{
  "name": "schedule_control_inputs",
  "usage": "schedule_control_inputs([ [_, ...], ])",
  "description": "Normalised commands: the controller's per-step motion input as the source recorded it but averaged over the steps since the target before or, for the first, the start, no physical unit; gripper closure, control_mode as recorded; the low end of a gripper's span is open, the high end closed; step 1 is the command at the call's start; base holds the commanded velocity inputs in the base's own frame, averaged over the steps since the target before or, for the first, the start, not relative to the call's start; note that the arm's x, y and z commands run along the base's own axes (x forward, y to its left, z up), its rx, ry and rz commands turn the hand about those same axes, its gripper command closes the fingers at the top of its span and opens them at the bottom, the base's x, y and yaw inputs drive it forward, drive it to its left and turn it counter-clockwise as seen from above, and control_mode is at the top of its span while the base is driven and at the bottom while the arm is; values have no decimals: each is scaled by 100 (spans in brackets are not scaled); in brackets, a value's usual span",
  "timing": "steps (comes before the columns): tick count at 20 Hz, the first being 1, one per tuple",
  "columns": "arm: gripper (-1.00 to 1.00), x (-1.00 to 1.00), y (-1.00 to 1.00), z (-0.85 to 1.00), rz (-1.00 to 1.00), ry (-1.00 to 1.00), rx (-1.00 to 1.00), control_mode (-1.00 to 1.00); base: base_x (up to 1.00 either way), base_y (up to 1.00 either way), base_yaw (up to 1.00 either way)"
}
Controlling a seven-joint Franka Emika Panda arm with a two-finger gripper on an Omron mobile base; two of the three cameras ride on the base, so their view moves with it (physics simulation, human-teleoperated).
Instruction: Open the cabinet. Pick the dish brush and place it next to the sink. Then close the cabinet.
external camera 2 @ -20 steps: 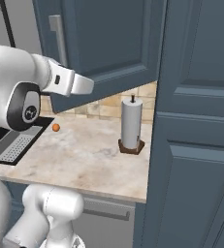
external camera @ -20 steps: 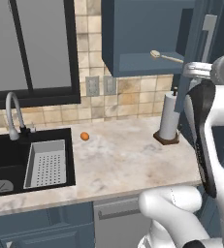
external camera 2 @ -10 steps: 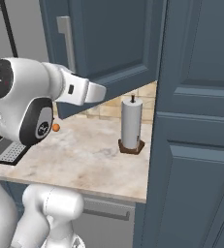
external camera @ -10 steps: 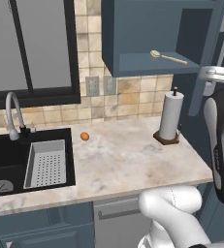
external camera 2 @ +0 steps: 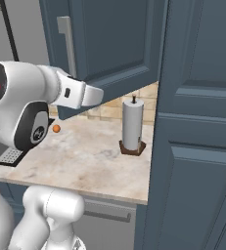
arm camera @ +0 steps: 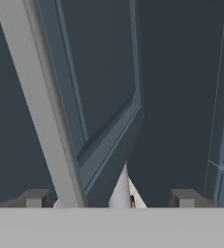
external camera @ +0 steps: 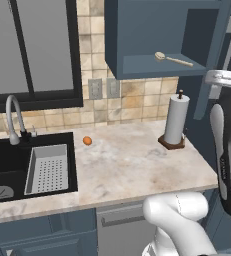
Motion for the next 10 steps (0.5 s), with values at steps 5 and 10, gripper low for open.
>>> schedule_control_inputs([
  [5, -100, -56, 5, 2, 0, 0, 0, -100, 0, 0, 0],
  [10, -100, -62, 15, 18, 0, -3, 0, -100, 0, 0, 0],
])
